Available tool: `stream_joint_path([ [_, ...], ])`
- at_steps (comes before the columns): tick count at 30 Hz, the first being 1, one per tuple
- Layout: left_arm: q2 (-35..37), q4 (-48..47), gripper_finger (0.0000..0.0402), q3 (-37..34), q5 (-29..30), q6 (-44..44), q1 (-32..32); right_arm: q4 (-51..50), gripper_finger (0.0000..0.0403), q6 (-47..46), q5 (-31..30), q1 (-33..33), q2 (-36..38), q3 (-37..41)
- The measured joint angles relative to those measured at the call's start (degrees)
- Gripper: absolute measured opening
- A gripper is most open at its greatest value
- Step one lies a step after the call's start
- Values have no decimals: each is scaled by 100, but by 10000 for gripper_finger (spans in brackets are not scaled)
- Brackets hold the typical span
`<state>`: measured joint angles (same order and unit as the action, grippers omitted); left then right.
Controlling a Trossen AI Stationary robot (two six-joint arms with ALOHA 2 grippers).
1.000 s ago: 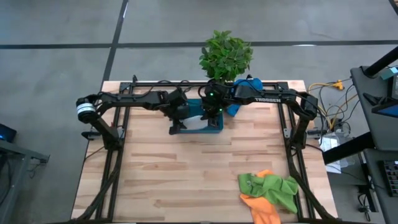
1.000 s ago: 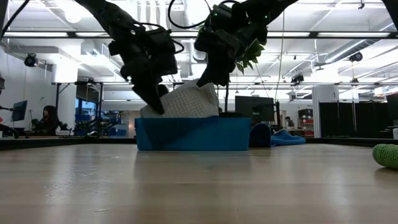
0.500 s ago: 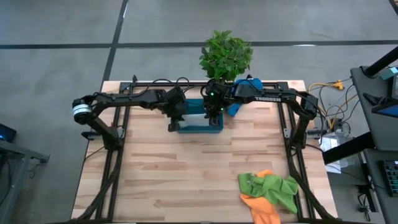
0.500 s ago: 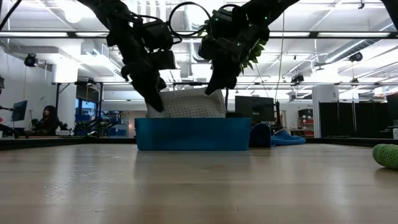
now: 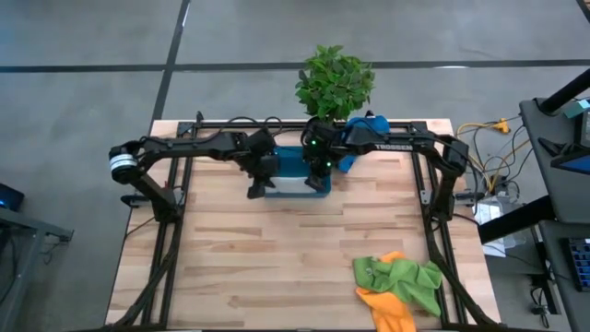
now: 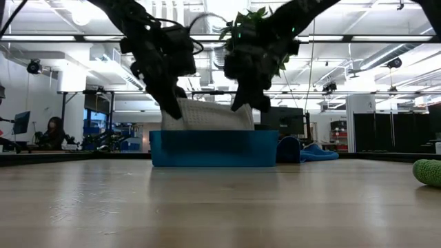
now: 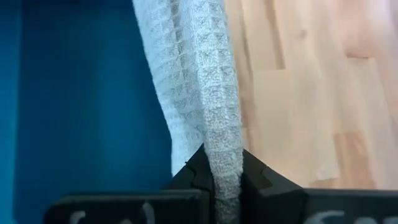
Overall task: Fold microfiber towels
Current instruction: Put the gray microfiber towel in the blue bin
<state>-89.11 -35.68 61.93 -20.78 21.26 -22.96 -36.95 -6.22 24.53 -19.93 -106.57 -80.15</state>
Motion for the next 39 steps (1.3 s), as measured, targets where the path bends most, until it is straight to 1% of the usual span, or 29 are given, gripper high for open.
stream_joint_path([
  [2, -133, 31, 4, 17, 6, -79, -36, 22, 13, -86, 177, -111, -149, 14],
  [6, -477, 93, 4, 48, 131, -275, -83, 87, 13, -133, 195, -280, -391, 16],
  [10, -762, 175, 4, 146, 963, -446, -81, 110, 13, -133, 116, -407, -596, -65],
  [15, -821, 396, 4, 204, 1720, -480, -87, 92, 13, -133, -167, -463, -795, -220],
  [18, -817, 564, 4, 185, 1831, -453, -100, 36, 13, -127, -309, -475, -866, -325],
  [24, -839, 741, 4, 142, 1856, -451, -111, -46, 16, -59, -644, -492, -858, -410],
  [26, -858, 745, 5, 142, 1856, -457, -113, -78, 28, -43, -668, -516, -856, -448],
  [28, -865, 748, 11, 144, 1869, -497, -118, -103, 50, -46, -704, -525, -854, -488],
  [31, -864, 718, 33, 144, 2252, -770, -120, -254, 87, -98, -997, -526, -853, -582],
  [32, -863, 713, 42, 144, 2390, -844, -123, -311, 98, -76, -1032, -528, -851, -622],
  [34, -846, 673, 60, 146, 2479, -882, -139, -427, 116, -7, -1048, -533, -831, -714],
  [36, -799, 690, 78, 169, 2485, -887, -146, -508, 128, 84, -1048, -533, -790, -781],
  [39, -661, 750, 99, 190, 2501, -886, -147, -533, 137, 232, -1038, -526, -645, -793],
])
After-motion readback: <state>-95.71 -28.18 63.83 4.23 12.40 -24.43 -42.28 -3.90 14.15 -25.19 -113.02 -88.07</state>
